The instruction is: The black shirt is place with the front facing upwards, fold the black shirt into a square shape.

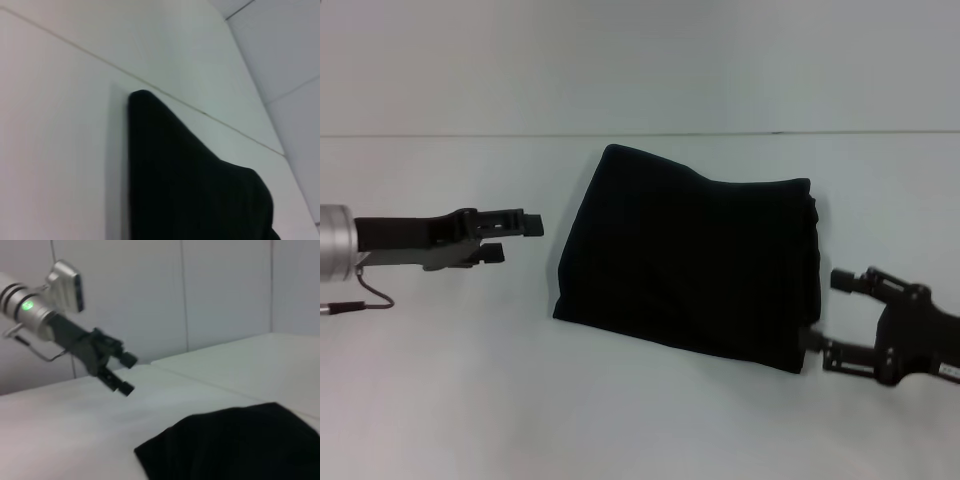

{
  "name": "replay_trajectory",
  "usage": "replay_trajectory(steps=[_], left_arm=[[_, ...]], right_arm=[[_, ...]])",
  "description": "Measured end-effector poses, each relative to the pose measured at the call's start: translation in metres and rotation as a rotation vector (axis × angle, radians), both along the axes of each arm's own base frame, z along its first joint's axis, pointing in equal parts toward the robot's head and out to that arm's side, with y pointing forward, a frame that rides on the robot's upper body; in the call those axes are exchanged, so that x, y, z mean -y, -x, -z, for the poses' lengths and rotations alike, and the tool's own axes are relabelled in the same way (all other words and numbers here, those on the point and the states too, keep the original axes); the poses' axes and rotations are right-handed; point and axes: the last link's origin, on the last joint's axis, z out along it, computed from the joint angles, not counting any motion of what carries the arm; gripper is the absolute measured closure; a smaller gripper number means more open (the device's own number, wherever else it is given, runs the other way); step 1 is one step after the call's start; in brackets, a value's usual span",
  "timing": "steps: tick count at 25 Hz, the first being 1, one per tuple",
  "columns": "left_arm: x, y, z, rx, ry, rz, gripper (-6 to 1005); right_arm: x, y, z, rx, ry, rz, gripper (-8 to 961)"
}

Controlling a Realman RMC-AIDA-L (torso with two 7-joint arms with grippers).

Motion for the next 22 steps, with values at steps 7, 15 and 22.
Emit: replay_trajectory(steps=[7, 15, 22], left_arm=[[-0.012, 0.001, 0.02, -0.096, 0.042, -0.043, 53], [-0.016, -0.003, 0.036, -0.146, 0.049, -0.029, 66], [-0.018, -0.013, 0.048, -0.134, 0.055, -0.006, 84]], right_arm=[[0.0, -0.002, 0.011, 0.064, 0.054, -0.01, 17], [-0.006, 0.003, 0.026, 0.102, 0.1, -0.017, 18], [-0.009, 0.006, 0.033, 0.124, 0.123, -0.034, 19]])
